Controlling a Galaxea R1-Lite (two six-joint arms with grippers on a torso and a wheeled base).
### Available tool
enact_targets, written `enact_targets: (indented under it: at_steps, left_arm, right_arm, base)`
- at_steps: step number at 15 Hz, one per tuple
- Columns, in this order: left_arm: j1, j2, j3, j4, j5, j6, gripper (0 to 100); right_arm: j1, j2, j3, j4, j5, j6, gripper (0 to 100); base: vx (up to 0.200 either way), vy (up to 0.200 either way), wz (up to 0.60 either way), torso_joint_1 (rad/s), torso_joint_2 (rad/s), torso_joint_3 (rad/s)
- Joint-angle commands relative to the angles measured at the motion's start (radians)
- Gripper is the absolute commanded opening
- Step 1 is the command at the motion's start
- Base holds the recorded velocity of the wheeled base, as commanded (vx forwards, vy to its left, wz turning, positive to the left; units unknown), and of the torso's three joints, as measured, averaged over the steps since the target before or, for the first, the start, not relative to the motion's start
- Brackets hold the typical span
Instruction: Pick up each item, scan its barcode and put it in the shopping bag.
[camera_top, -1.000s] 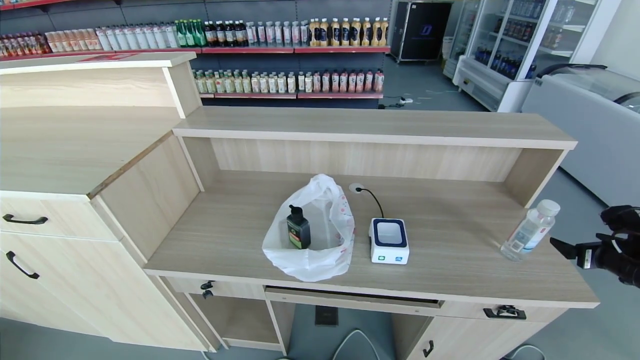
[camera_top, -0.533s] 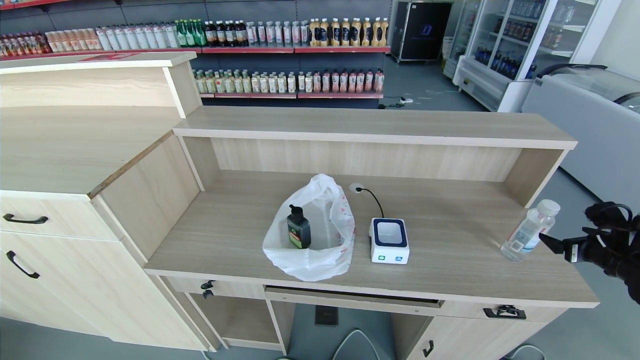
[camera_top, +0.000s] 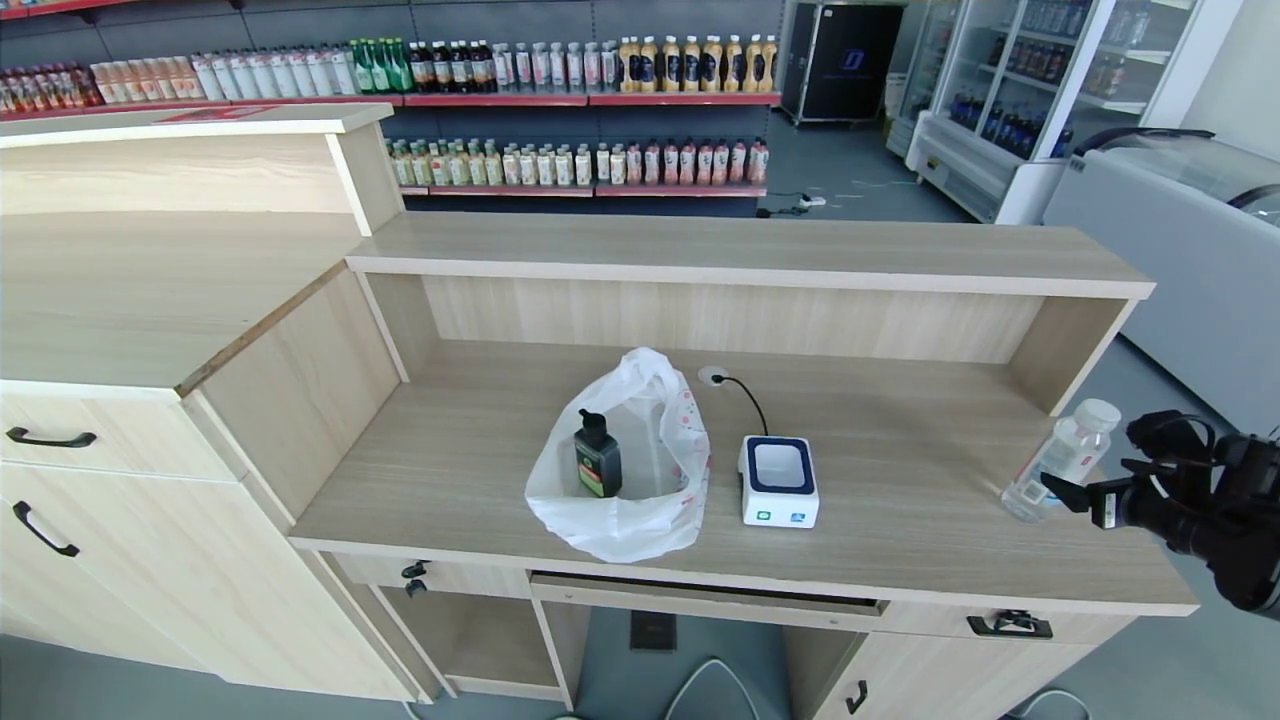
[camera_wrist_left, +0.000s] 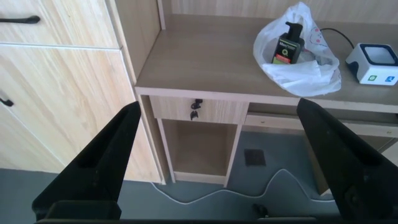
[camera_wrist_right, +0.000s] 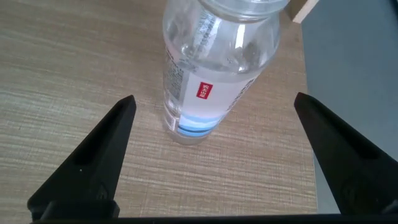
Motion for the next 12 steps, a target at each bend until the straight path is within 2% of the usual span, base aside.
enact_targets:
  at_steps: [1, 12]
  left_arm:
    - [0.0, 0.002, 0.0, 0.0, 0.0, 0.0, 100]
    - [0.0, 0.002, 0.0, 0.0, 0.0, 0.0, 100]
  right_arm:
    - [0.011, 0.018, -0.013, -0.001, 0.001, -0.002, 100]
    - [0.071, 0.101, -0.151, 0.01, -0.004, 0.0, 100]
  base:
    - [0.0, 0.0, 0.0, 0.0, 0.0, 0.0]
    - [0.0, 0.0, 0.0, 0.0, 0.0, 0.0]
